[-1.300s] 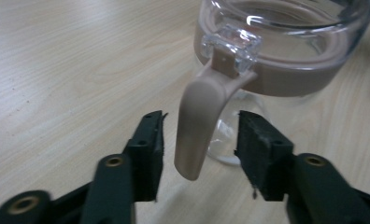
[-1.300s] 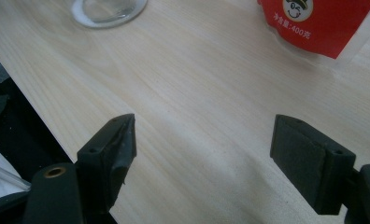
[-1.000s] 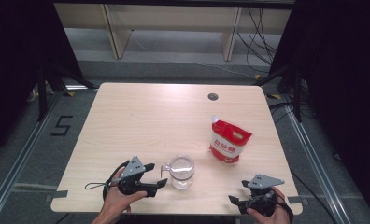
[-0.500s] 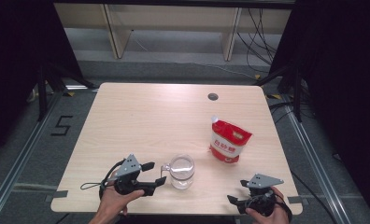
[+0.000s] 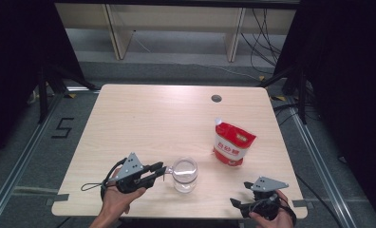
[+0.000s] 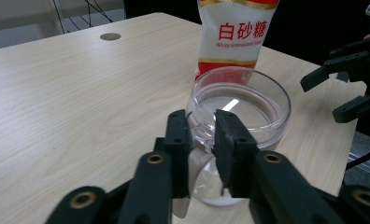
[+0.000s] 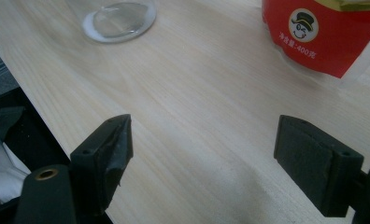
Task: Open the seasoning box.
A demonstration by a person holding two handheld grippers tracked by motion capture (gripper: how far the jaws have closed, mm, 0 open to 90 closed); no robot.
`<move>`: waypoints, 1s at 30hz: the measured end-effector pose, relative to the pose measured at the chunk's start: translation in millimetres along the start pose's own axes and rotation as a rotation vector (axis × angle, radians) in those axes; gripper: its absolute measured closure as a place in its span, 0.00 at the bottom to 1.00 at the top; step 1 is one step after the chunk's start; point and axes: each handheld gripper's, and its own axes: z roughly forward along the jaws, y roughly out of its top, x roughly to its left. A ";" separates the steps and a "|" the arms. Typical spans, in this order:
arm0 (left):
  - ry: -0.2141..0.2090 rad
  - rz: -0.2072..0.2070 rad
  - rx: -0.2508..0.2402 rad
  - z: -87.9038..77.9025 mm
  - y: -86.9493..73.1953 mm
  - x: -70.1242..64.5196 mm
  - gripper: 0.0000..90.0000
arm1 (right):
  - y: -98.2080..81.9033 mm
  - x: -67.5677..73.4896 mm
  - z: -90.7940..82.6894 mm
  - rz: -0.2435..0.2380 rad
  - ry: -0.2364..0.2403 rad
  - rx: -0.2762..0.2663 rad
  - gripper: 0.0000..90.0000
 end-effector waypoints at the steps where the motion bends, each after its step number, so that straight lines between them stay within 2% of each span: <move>1: -0.010 -0.002 -0.008 1.3 -0.2 0.1 0.90 | 0.2 0.0 0.0 0.004 0.002 0.000 0.23; 3: -0.007 0.009 0.000 1.7 1.2 0.0 0.94 | 0.6 -0.2 -0.1 0.007 0.003 -0.001 0.23; 4: -0.002 -0.005 0.006 2.1 1.8 -1.8 0.96 | 0.7 -0.1 0.0 0.008 0.002 -0.001 0.23; 5: -0.012 0.027 0.012 2.5 3.0 -0.6 0.97 | 0.8 -0.2 0.1 0.005 0.001 -0.001 0.23; 6: -0.010 0.017 0.010 3.7 3.5 -2.3 0.98 | 0.6 1.8 0.0 0.026 -0.002 0.005 0.24; 7: -0.015 0.018 0.010 5.7 4.2 -3.3 0.99 | 1.1 -0.5 0.9 -0.006 0.001 -0.002 0.24; 8: -0.012 0.033 0.018 6.0 5.1 -3.1 0.99 | 1.2 0.5 0.6 0.007 -0.003 -0.001 0.24; 9: -0.016 0.020 0.018 7.4 5.3 -4.1 0.99 | 1.5 -0.1 0.6 -0.003 -0.005 -0.006 0.24; 10: -0.017 0.020 0.018 8.6 5.9 -4.3 0.99 | 1.6 -0.3 1.1 0.000 0.009 -0.005 0.24; 12: -0.022 0.034 0.019 11.2 6.9 -3.9 0.99 | 1.7 0.4 0.3 0.001 0.003 -0.004 0.24; 14: -0.017 0.026 0.029 12.7 6.7 -4.1 0.99 | 1.6 0.4 0.4 0.001 0.001 -0.001 0.24; 16: -0.010 0.043 0.037 13.1 7.0 -2.7 0.99 | 1.9 -1.1 0.8 0.003 0.045 0.009 0.24; 19: -0.005 0.039 0.037 15.0 6.4 -1.5 0.99 | 2.1 -1.1 1.6 -0.015 0.043 0.008 0.24; 20: -0.007 0.047 0.039 14.9 6.7 -0.7 0.99 | 2.2 -0.7 1.4 -0.014 0.045 0.008 0.24; 21: 0.003 0.028 0.041 14.5 6.3 -1.7 0.99 | 2.3 -0.6 1.3 -0.016 0.042 0.008 0.25; 26: 0.000 0.033 0.038 14.5 6.2 -0.4 0.99 | 3.0 0.1 1.5 -0.017 0.042 0.008 0.26; 28: -0.002 0.035 0.037 14.5 6.1 -0.1 0.99 | 3.0 1.3 1.1 0.000 0.033 0.011 0.26; 30: -0.002 0.035 0.037 14.5 6.0 0.0 0.99 | 3.6 1.7 1.6 -0.015 0.030 -0.005 0.29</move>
